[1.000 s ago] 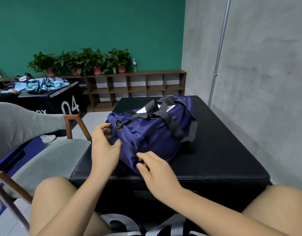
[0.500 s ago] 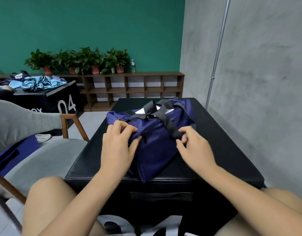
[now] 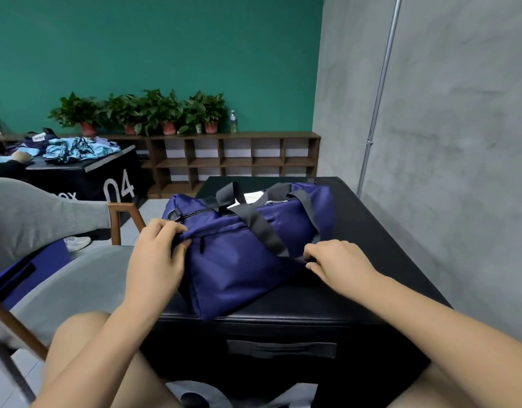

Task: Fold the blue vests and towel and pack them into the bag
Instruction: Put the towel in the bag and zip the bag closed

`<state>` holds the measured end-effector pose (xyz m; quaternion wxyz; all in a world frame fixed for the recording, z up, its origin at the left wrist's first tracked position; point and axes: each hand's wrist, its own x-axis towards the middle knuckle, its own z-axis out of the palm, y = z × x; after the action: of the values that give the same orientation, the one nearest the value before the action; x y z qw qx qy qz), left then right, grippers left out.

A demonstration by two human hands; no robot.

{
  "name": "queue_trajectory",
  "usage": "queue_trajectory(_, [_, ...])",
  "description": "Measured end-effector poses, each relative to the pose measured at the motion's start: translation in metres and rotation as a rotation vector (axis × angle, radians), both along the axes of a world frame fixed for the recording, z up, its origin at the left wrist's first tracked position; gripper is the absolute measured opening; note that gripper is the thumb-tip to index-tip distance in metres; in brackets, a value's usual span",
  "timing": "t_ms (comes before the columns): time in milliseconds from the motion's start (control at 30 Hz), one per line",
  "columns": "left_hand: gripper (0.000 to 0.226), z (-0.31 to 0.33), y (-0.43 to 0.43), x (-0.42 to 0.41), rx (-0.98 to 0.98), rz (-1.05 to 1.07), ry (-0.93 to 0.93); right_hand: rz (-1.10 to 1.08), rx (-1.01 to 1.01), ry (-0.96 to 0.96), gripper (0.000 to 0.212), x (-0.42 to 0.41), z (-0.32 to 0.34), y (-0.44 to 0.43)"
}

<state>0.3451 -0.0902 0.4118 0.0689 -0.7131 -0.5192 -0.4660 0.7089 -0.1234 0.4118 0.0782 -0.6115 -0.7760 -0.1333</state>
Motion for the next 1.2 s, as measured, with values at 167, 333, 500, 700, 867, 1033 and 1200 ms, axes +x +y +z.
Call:
queue_trajectory(167, [0.020,-0.002,0.001,0.001,-0.007,-0.021,-0.001,0.055,-0.103,0.176,0.008,-0.014,0.056,0.011])
queue_trajectory(333, [0.020,-0.008,0.000,0.004,-0.038,-0.035,0.023,0.089,-0.071,0.387,0.012,-0.029,0.134,0.044])
queue_trajectory(500, [0.020,-0.013,-0.003,0.006,-0.052,-0.037,0.013,-0.007,-0.045,0.566,0.013,-0.040,0.188,0.093])
queue_trajectory(700, [0.017,-0.016,-0.005,0.012,-0.071,-0.026,-0.034,-0.127,-0.013,0.673,0.019,-0.047,0.193,0.142])
queue_trajectory(867, [0.015,-0.017,-0.006,0.012,-0.090,-0.032,-0.069,-0.125,-0.034,0.596,0.046,-0.059,0.167,0.152])
queue_trajectory(1033, [0.012,-0.014,-0.005,0.010,-0.106,-0.050,-0.076,0.017,0.108,0.742,0.017,-0.079,0.132,0.118])
queue_trajectory(1200, [0.005,-0.012,-0.002,0.007,-0.116,-0.066,-0.077,0.137,0.102,0.702,0.018,-0.116,0.084,0.054])
